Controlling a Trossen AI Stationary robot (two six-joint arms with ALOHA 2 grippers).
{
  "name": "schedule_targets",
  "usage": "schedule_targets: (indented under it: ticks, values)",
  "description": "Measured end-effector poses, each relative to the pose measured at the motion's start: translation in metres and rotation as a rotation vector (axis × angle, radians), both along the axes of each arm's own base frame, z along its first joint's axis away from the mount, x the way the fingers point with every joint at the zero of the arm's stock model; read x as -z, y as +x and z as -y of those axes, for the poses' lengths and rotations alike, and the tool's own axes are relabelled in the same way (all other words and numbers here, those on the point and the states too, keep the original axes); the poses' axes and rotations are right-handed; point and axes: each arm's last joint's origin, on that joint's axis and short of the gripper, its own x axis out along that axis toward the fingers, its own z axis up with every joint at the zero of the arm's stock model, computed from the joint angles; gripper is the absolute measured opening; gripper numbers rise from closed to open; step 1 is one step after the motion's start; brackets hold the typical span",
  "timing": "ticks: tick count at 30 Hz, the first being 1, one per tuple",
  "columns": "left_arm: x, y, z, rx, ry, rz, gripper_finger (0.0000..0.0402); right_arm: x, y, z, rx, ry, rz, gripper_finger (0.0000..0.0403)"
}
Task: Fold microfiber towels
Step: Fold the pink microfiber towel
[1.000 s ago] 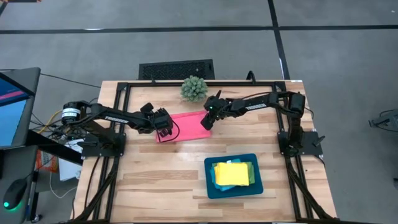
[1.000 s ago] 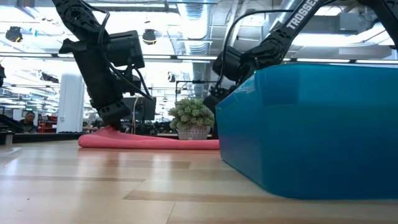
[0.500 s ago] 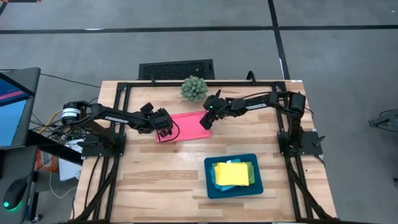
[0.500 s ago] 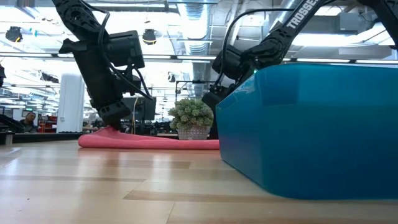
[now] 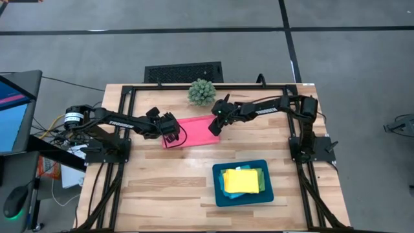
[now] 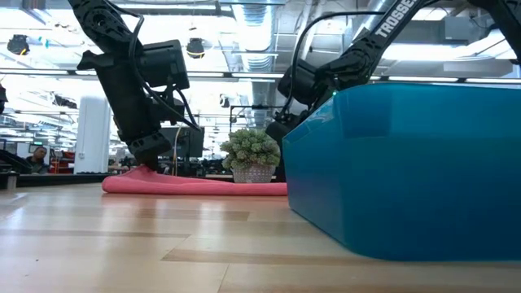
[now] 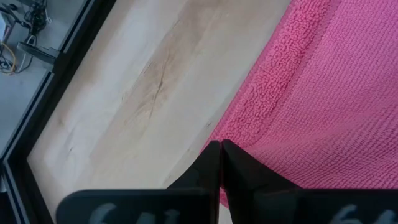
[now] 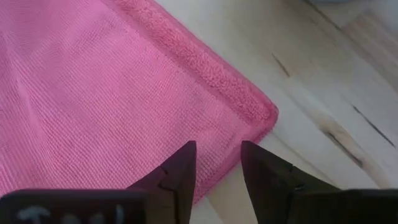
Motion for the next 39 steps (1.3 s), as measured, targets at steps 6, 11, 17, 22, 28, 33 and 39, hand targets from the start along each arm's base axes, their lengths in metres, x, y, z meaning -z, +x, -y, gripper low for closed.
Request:
schedule_targets:
  ticks: [6,11,17,22,28,33,39]
  values:
    - [0.0,0.0,0.0,-0.001,0.0,0.001,0.0,0.0,0.001,0.0,0.0,-0.005,0.008,0.0166]
    - [0.0,0.0,0.0,-0.006,-0.001,0.005,0.0,0.011,0.003,0.001,-0.006,0.011,0.0,0.0166]
    - [0.0,0.0,0.0,-0.005,0.0,0.007,0.0,0.012,0.005,0.001,-0.008,0.007,0.01,0.0163]
    - [0.0,0.0,0.0,-0.005,-0.001,0.008,0.0,0.007,0.003,0.0,-0.016,0.006,0.01,0.0151]
    - [0.0,0.0,0.0,-0.006,-0.001,0.008,0.0,0.001,0.002,0.0,-0.016,0.002,0.022,0.0138]
    - [0.0,0.0,0.0,-0.005,-0.001,0.008,0.0,0.002,0.001,0.0,-0.016,0.007,0.007,0.0089]
    - [0.0,0.0,0.0,-0.004,-0.004,0.008,0.0,0.002,0.001,0.002,-0.037,-0.016,0.007,0.0041]
